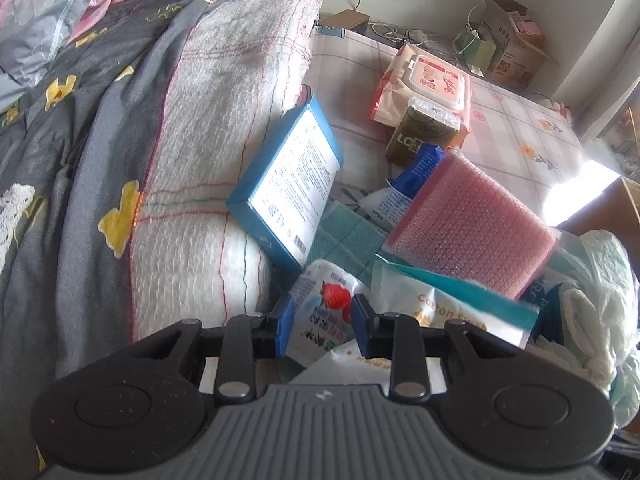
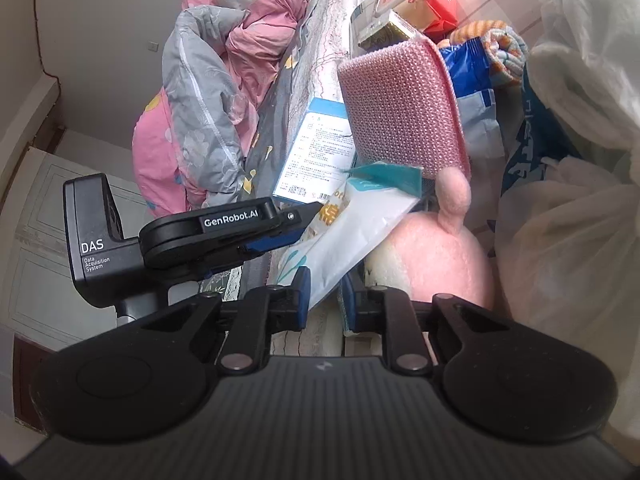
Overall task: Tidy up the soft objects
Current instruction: 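Reach the right tool into the pile and grasp the white cotton swab bag, then carry the cotton swab bag with the right tool over the cardboard box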
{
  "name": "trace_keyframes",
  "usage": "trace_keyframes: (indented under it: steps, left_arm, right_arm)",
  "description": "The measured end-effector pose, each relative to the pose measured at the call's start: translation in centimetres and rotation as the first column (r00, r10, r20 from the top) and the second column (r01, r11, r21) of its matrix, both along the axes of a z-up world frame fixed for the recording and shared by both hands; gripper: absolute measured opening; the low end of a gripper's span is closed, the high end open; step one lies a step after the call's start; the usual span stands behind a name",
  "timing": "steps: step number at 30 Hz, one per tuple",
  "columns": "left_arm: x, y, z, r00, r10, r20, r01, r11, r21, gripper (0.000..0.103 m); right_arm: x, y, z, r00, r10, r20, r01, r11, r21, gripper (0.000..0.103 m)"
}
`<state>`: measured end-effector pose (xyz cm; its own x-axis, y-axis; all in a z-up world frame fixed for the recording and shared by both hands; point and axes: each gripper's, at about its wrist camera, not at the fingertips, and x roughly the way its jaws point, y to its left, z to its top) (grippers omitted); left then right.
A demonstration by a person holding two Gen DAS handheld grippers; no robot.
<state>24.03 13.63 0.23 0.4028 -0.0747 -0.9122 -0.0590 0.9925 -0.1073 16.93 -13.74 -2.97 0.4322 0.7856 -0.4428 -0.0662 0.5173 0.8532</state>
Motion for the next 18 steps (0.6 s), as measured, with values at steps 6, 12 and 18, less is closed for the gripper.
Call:
trace_keyframes:
  steps: [6, 12, 18]
  left_arm:
    - [-4.0, 0.2, 1.0, 1.0, -0.022, 0.006, 0.023, 0.99, -0.138, 0.031]
    - [-7.3, 0.3, 1.1, 0.997, 0.0, 0.083, 0.02, 0.973, -0.232, 0.046]
    - [-9.7, 1.4, 1.2, 0.987, 0.033, 0.155, 0.028, 0.924, -0.38, 0.069]
  right_arm:
    - [-1.1, -3.4, 1.6, 0.998, 0.013, 0.057, -0.008, 0.996, -0.086, 0.009]
    - [-1.1, -5.5, -0.4, 1.0, 0.0, -0.005, 0.0, 0.993, -0.118, 0.01]
    - [-0.7, -6.1, -1.2, 1.0, -0.013, -0.028, 0.01, 0.991, -0.131, 0.012]
